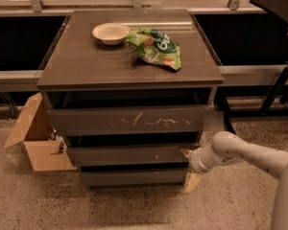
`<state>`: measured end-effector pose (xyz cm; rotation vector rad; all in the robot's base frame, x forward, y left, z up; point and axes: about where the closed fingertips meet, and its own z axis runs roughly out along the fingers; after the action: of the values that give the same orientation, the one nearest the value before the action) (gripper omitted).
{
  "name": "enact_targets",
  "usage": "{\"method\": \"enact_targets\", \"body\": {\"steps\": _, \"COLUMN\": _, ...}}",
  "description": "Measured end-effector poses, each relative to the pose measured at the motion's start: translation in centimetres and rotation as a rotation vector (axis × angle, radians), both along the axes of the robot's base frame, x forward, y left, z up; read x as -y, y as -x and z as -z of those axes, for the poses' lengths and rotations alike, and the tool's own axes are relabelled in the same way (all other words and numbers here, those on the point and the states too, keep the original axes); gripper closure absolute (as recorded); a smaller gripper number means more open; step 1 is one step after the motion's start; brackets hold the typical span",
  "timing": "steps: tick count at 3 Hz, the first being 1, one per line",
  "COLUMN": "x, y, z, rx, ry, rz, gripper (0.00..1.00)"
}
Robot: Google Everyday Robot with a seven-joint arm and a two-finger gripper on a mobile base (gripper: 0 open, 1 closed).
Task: Close middle drawer
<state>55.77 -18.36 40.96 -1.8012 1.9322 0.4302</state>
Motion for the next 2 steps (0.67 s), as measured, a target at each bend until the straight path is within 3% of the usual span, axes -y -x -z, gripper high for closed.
{"method": "enact_targets", "body": {"steps": 1, "x": 0.4, "y": 0.0, "z": -0.3, "rx": 0.009, "ry": 0.0, "rz": 0.009, "gripper": 0.0}}
{"method": "enact_targets", "body": {"steps": 2, "x": 0.5, "y": 1.9, "z": -1.6, "rx": 0.015, "ry": -0.033, "rz": -0.007, "gripper": 0.0}}
